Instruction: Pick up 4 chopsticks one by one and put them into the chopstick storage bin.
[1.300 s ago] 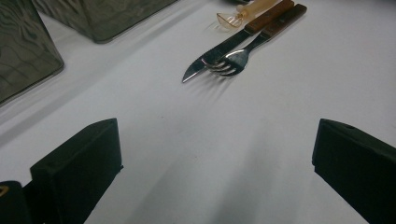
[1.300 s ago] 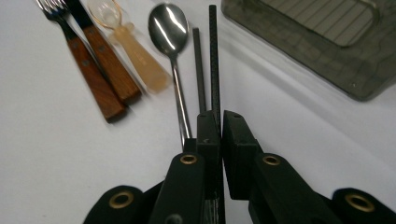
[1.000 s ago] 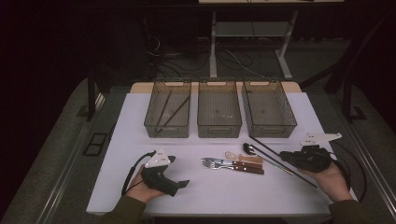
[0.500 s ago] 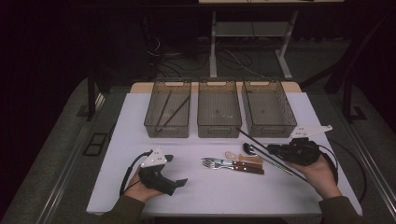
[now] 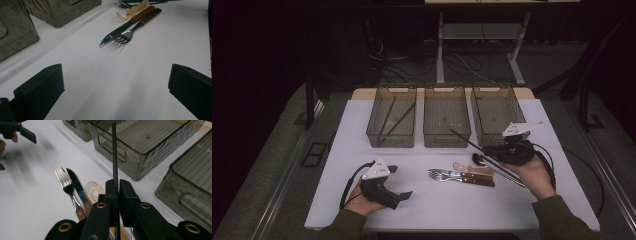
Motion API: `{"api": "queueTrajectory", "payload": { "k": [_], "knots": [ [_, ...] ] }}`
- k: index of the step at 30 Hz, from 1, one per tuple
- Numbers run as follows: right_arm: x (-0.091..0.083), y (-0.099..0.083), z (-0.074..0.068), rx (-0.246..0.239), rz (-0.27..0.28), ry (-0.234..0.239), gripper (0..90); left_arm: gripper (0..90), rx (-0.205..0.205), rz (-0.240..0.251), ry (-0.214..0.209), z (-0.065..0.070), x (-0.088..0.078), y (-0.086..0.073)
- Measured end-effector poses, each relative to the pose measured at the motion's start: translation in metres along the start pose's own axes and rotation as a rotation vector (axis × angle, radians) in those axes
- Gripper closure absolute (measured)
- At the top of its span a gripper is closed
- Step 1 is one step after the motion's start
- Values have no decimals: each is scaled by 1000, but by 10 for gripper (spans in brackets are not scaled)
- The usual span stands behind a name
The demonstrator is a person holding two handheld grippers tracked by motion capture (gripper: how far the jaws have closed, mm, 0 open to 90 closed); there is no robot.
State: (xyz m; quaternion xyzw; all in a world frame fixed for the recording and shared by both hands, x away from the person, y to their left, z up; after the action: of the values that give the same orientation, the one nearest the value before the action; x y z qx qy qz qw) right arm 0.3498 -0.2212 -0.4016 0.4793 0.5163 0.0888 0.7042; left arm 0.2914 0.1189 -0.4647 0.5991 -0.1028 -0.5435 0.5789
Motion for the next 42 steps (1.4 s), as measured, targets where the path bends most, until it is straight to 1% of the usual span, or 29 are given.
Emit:
{"api": "queueTrajectory", "payload": {
  "k": [1, 2, 7, 11, 16, 26, 31, 32, 33, 37, 42],
  "knots": [
    [2, 3, 0, 6, -1, -3, 853, 0, -4, 0, -1, 0, 0, 0],
    [3, 6, 1, -1, -3, -4, 853, 0, -5, 0, -1, 0, 0, 0],
    [12, 22, 0, -1, -8, -2, 853, 0, -9, -3, 2, 0, 1, 0],
    [20, 33, 1, 8, -6, -4, 853, 0, 1, -4, 10, -1, 1, 0],
    [33, 45, 0, 12, -7, -6, 854, 0, -3, -2, 9, 0, 1, 0],
    [60, 70, -3, 8, -22, -8, 854, 0, 5, -8, 6, 0, 1, 0],
    [73, 84, -4, 23, -15, -10, 853, 0, 11, -11, 5, 1, 2, 0],
    [75, 87, -5, 33, -12, -8, 853, 0, 12, -12, 5, 1, 2, 0],
    [78, 91, -5, 29, -7, -9, 853, 0, 15, -12, 5, 1, 3, 0],
    [87, 102, -5, 40, -13, -13, 853, 0, 16, -17, 5, 3, 3, 0],
    [102, 116, -5, 41, -19, -13, 853, 0, 18, -22, 8, 2, 3, 0]
  ]
}}
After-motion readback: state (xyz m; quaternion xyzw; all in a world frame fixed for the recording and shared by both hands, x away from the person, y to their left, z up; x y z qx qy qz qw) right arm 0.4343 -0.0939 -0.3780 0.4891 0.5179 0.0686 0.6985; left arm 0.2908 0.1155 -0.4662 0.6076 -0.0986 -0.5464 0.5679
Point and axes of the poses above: each handheld gripper's, and its own axes: x roughly forward along the jaws, y roughly out of its top, z roughly to its right, the point moved 5 cm from there along x, roughly forward along the jaws, and after that the axes turned 11 degrees about -x, right-handed, at the moved point
